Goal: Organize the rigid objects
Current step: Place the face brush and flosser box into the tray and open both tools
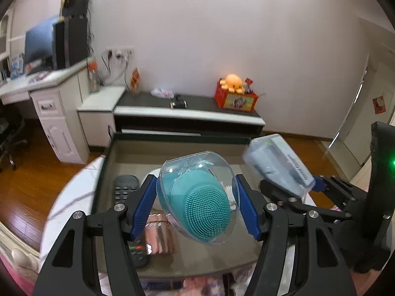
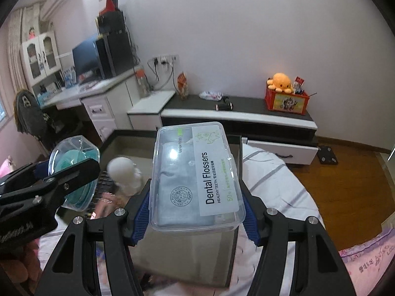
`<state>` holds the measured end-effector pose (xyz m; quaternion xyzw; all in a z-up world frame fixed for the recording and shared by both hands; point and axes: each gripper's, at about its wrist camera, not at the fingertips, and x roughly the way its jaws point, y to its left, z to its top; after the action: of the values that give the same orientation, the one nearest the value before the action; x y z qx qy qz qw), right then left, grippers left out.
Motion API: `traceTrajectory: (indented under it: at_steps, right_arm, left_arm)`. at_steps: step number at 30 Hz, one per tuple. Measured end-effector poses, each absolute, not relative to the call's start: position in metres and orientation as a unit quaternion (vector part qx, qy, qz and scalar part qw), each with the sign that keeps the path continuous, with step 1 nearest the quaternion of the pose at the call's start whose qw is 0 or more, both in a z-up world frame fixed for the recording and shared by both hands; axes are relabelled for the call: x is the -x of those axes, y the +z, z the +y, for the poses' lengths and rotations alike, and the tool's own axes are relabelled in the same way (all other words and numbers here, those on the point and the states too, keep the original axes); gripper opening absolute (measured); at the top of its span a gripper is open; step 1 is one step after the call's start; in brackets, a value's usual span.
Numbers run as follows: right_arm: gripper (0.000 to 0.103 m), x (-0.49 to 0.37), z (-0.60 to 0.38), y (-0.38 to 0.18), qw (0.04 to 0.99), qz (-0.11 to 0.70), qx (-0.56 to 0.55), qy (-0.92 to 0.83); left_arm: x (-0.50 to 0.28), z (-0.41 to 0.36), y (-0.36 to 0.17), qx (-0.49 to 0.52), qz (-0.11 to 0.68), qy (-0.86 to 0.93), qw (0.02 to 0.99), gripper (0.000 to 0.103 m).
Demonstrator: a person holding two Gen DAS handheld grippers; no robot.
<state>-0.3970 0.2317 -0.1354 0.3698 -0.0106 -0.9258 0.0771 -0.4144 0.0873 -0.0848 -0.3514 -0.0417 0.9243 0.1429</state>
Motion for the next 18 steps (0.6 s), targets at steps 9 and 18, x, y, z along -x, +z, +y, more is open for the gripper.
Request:
traceTrajectory:
  at_steps: [9, 18]
  right_arm:
    - [0.063, 0.447, 0.225, -0.172, 0.08, 0.024, -0.426, -0.901]
    - [0.063, 0.454, 0.217, -0.179, 0.073, 0.058, -0.444, -0.891]
  left_arm:
    - [0.456, 0.099, -0.123, 0.393, -0.05, 0.907, 0.143, 0.064]
    - [0.456, 0.113, -0.122, 0.397, -0.02, 0.907, 0.141, 0.07]
